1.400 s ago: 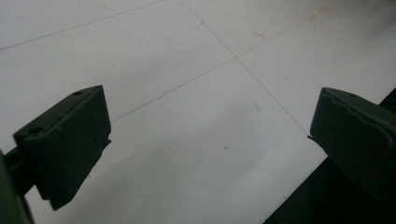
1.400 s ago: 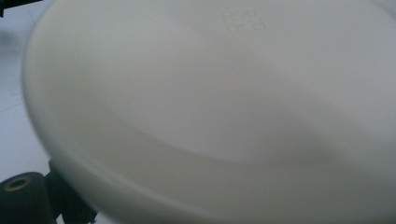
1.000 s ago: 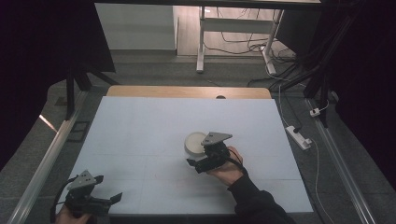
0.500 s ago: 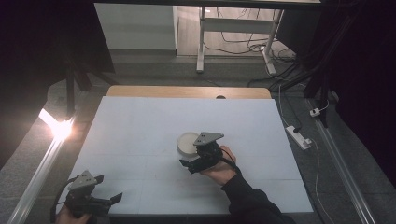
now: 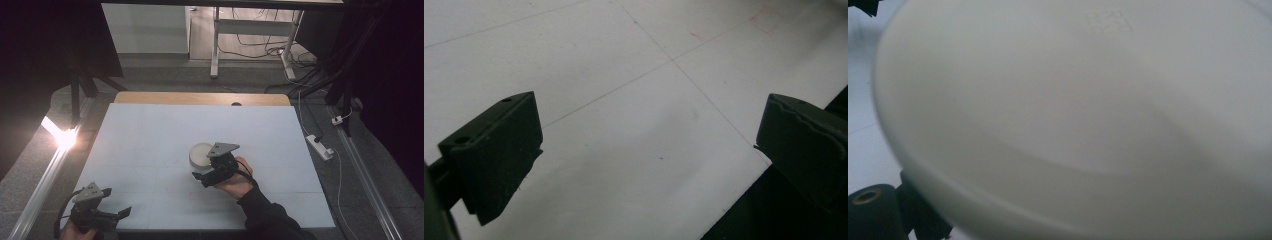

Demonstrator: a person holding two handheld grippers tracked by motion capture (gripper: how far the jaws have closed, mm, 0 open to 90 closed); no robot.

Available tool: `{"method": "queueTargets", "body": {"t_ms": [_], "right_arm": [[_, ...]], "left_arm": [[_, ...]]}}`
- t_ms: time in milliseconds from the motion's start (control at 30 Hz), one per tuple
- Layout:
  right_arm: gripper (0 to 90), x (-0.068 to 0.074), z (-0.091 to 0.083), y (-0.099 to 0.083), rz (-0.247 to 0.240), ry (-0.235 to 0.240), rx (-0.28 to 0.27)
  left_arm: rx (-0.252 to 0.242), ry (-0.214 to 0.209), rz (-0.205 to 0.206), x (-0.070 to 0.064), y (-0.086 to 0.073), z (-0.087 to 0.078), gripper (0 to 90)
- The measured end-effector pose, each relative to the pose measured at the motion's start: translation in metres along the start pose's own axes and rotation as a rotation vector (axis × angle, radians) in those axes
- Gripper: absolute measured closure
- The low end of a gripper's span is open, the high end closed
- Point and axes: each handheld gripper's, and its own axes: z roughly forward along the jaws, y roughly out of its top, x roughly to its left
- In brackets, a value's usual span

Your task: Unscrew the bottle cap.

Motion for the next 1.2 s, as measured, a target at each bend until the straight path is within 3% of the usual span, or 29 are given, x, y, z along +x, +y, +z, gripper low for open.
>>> {"method": "queueTargets", "body": {"t_ms": [233,333,500,633,733,800,1000,1200], "right_arm": [[6.5,0.002,-0.001,0.000,-0.012,0.007,-0.004],[6.5,0.002,-0.001,0.000,-0.014,0.008,-0.005],[6.5,0.003,-0.001,-0.001,-0.015,0.011,-0.005],[6.5,0.003,-0.001,0.000,-0.019,0.014,-0.006],[6.5,0.004,-0.001,0.000,-0.017,0.016,-0.007],[6.5,0.004,-0.001,0.000,-0.017,0.017,-0.007],[6.5,0.004,-0.002,0.000,-0.019,0.018,-0.013],[6.5,0.004,-0.003,0.000,-0.019,0.018,-0.015]], "left_arm": [[-0.012,-0.018,0.002,0.000,0.003,0.000,0.0],[-0.013,-0.016,0.022,0.000,0.004,0.001,0.0],[-0.021,-0.051,0.047,0.002,0.010,0.003,0.0],[-0.013,-0.053,0.095,0.001,0.014,0.006,0.0],[-0.043,-0.065,0.151,-0.002,0.017,0.010,0.0],[-0.060,-0.085,0.167,-0.004,0.021,0.012,0.0],[-0.078,-0.126,0.174,-0.006,0.032,0.021,0.0],[-0.093,-0.130,0.188,-0.008,0.045,0.029,0.0]]}}
